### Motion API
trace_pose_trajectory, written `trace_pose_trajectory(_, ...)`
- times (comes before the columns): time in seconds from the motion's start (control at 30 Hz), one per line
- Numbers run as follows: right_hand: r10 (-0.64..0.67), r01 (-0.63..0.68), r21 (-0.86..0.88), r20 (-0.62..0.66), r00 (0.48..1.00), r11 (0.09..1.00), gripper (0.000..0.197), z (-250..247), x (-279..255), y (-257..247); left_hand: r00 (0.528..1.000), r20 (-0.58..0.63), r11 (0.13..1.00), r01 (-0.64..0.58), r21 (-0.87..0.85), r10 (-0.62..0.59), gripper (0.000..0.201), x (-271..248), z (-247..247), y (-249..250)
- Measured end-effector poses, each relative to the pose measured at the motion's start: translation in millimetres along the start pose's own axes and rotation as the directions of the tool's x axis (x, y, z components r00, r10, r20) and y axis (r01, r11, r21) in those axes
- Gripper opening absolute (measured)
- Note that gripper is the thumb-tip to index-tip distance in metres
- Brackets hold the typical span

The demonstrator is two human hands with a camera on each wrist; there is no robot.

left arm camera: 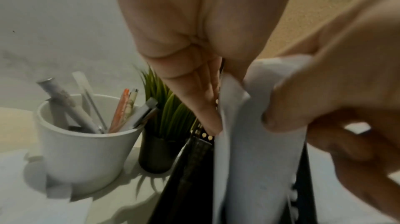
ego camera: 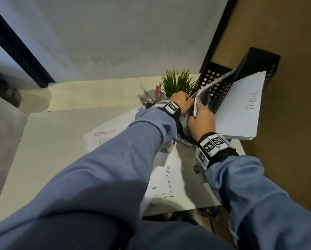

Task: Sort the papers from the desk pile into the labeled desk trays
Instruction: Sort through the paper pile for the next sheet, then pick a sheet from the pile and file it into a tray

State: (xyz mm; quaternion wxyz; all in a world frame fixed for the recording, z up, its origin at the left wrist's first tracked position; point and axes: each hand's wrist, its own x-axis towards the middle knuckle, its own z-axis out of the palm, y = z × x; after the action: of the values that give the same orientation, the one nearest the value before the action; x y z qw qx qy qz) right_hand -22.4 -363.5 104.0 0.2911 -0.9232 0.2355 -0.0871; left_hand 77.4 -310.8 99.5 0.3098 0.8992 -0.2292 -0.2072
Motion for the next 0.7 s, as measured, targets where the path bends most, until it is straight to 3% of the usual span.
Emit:
trace_pose_trajectory(0.13,-0.012,0.012,-0.002,-0.007,1.000,1.000,0.055,13,-1,10,0.999,-0.049,0.997,-0.018,-0.072,0.015,0.032,-7,3,-9)
trace_pose_trajectory(0.23,-0.020,0.020,0.027,-0.024,1.000,0.999,0.060,15,0,9,0.972,-0.235,0.966,-0.056,-0.253,-0.005,0.033,-22,-12,-17)
trace_pose_trajectory(0.33,-0.069,0.073,0.130,-0.035,0.997,0.989,0.062,18,-14,2,0.917,-0.382,0.939,-0.024,-0.342,-0.116,0.026,-45,-31,-58)
trace_pose_trajectory(0.4,-0.149,0.156,0.184,-0.050,0.988,0.970,0.056,25,-31,-3,0.870,-0.418,0.929,0.110,-0.354,-0.263,0.022,-65,-39,-102)
trace_pose_trajectory(0.5,-0.214,0.197,0.167,0.094,0.972,0.966,0.035,52,-54,-5,0.777,-0.312,0.837,0.501,-0.218,-0.546,0.028,-102,-38,-168)
trace_pose_trajectory(0.57,-0.134,0.103,0.130,0.253,0.958,0.986,0.035,78,-64,0,0.693,-0.202,0.721,0.677,-0.146,-0.692,0.038,-129,-29,-203)
trace_pose_trajectory(0.7,0.141,-0.177,0.033,0.472,0.870,0.984,0.041,120,-79,12,0.573,-0.151,0.591,0.792,-0.150,-0.806,0.058,-167,-4,-231)
